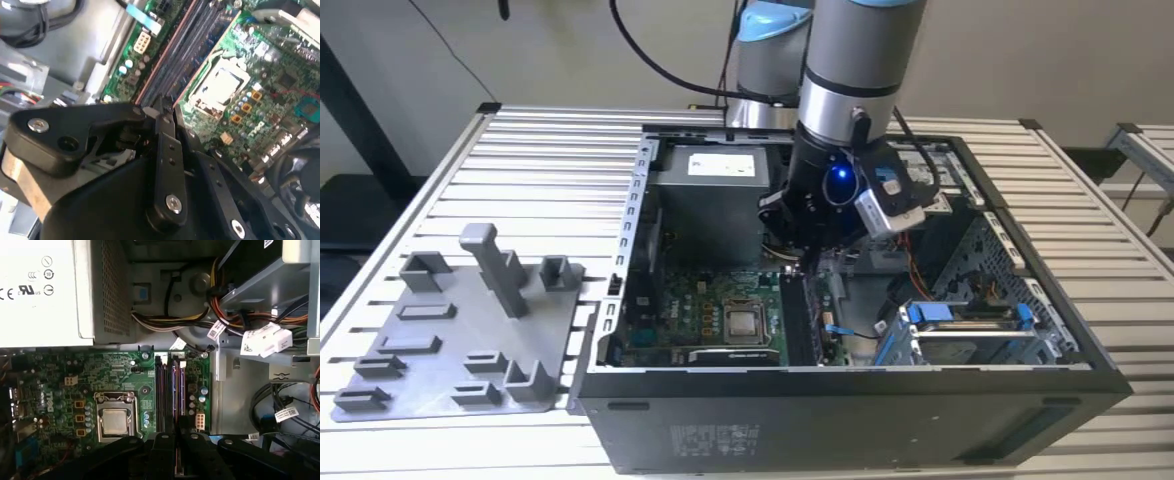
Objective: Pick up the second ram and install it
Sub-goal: 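Insert the second ram into the second slot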
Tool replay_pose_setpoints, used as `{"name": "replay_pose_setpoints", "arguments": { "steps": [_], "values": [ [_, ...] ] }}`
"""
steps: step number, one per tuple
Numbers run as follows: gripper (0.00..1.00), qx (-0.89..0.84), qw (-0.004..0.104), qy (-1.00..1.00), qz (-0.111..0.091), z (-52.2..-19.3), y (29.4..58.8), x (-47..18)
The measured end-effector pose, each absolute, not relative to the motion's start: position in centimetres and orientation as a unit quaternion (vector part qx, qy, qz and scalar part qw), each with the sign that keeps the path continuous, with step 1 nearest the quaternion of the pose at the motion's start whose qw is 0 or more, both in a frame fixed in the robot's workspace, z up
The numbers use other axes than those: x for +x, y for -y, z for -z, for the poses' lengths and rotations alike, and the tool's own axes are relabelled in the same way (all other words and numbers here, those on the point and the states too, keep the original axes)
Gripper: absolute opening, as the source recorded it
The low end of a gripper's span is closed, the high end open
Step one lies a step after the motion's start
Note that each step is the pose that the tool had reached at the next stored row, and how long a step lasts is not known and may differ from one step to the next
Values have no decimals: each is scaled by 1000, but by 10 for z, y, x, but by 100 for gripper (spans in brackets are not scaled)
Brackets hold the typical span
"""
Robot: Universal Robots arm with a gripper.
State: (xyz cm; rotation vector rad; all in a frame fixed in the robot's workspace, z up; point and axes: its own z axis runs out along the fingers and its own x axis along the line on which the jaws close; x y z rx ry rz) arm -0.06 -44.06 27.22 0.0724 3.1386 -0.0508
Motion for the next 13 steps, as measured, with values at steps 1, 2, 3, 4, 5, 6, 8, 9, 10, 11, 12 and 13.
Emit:
{"name": "replay_pose_setpoints", "arguments": {
  "steps": [1,2,3,4,5,6,8,9,10,11,12,13],
  "values": [
    [14,23,1,-1000,16,-270,442,-1],
    [14,23,0,-1000,16,-268,443,-1],
    [14,23,0,-1000,16,-267,445,-1],
    [14,23,-1,-1000,17,-266,446,-1],
    [14,23,-1,-1000,17,-266,449,-1],
    [14,23,-1,-1000,17,-264,451,-1],
    [14,23,-1,-1000,16,-260,452,-2],
    [14,23,-1,-1000,17,-259,452,-2],
    [14,22,-1,-1000,17,-257,452,-2],
    [14,22,-1,-1000,17,-255,452,-2],
    [14,22,-1,-1000,17,-253,453,-2],
    [14,22,-2,-1000,17,-251,453,-2]
  ]
}}
